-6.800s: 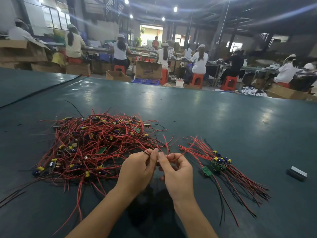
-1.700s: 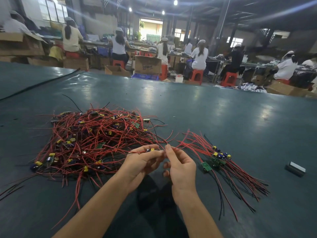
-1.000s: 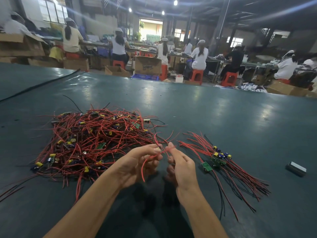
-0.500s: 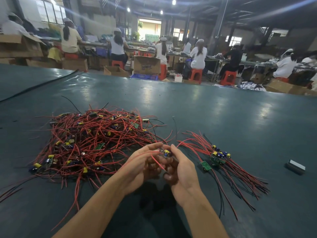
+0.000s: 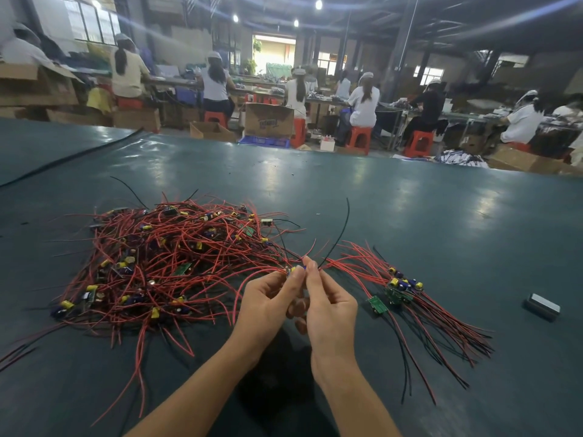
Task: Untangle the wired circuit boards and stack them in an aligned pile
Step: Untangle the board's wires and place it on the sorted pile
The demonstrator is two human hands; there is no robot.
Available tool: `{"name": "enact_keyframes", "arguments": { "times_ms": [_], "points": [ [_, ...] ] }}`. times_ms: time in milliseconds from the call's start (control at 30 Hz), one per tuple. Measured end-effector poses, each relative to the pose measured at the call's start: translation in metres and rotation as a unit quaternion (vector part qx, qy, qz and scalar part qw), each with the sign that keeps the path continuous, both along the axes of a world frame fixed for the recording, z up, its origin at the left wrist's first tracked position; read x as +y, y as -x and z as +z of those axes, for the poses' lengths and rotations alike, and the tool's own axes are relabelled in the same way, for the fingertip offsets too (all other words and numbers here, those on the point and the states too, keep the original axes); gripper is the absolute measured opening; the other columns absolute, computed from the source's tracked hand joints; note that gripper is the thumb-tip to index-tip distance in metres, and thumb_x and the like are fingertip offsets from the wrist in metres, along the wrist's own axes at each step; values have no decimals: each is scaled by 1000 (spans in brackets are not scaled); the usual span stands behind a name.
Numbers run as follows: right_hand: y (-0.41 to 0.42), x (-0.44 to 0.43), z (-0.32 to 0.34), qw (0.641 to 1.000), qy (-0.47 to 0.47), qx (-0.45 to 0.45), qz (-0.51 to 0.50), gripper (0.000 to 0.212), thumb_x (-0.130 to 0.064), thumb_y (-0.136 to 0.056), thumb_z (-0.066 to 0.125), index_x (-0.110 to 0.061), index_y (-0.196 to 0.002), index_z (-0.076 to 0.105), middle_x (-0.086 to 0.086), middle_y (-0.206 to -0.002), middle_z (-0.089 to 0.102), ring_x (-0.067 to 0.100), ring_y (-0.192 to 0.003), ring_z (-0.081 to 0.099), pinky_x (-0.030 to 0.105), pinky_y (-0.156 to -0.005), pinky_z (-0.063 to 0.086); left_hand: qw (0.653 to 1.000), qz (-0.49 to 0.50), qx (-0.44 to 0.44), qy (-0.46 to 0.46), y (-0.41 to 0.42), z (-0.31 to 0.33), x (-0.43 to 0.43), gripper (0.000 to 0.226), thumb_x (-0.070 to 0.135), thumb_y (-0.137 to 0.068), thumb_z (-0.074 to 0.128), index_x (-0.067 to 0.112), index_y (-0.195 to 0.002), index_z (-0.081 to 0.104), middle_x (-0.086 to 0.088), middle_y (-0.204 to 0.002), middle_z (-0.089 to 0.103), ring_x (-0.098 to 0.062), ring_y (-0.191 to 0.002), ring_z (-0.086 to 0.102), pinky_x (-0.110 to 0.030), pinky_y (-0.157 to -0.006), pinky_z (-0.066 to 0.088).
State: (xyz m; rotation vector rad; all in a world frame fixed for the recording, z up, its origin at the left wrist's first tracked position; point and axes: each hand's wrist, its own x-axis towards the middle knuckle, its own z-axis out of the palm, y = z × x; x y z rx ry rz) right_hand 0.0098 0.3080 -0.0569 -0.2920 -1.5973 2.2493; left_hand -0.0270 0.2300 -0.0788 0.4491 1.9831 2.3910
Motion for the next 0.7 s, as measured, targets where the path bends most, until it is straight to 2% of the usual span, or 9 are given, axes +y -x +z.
{"name": "enact_keyframes", "arguments": {
  "times_ms": [33,100,200,300,400,500,600,667,700],
  "points": [
    [0,0,0,1000,-4,5,1,31,-26,-94,63,-42,-73,79,-11,-76,75,-1,-68,69,12,-58,51,1000,15,1,2,1,0,0,34,50,-80,64,18,-71,73,0,-63,66,-9,-57,60,-19,-55,48],
    [1,0,0,1000,-2,-10,-8,29,-22,-93,66,-41,-75,79,-11,-73,74,-2,-60,63,12,-56,48,1000,27,-10,1,1,0,-2,38,46,-82,65,9,-71,70,-9,-63,62,-16,-55,56,-25,-56,48],
    [3,1,-3,999,19,-32,-22,22,-20,-89,70,-35,-76,81,-7,-76,76,4,-64,68,21,-63,54,998,40,-42,4,3,-3,-1,23,33,-88,68,12,-80,76,-16,-79,72,-30,-72,69,-36,-70,56],
    [5,2,-5,998,48,-44,-19,21,-22,-89,71,-32,-74,81,0,-83,78,15,-83,74,34,-81,60,997,58,-54,15,1,-2,3,23,29,-89,67,13,-78,78,-10,-80,75,-25,-77,73,-28,-67,58],
    [7,4,-6,996,67,-65,-13,19,-22,-88,72,-28,-72,81,5,-81,77,20,-79,75,39,-81,60,994,72,-85,-6,0,0,4,25,27,-90,68,7,-77,77,-13,-80,75,-28,-77,73,-31,-68,58],
    [10,8,-6,991,94,-92,-5,19,-20,-87,73,-22,-70,81,8,-78,76,24,-73,73,40,-72,62,990,68,-119,-30,0,3,6,27,28,-89,69,8,-72,77,-13,-77,75,-26,-70,72,-33,-68,59],
    [13,15,-3,985,108,-128,-26,16,-19,-86,74,-14,-72,80,0,-68,70,17,-55,60,34,-53,58,983,65,-161,-66,2,6,6,38,25,-90,67,18,-53,74,-1,-57,65,-9,-49,60,-18,-50,50],
    [15,23,-2,982,130,-130,-45,11,-16,-88,71,-11,-80,77,-3,-64,62,6,-43,44,19,-35,38,976,62,-187,-88,4,9,4,43,25,-91,66,19,-49,71,3,-54,61,-5,-44,55,-15,-47,45],
    [16,27,-2,980,148,-126,-47,10,-14,-89,69,-11,-83,76,-3,-65,60,4,-40,39,17,-33,29,974,63,-193,-96,6,9,3,42,25,-91,66,17,-50,70,4,-53,60,-4,-44,55,-15,-47,45]
  ]
}}
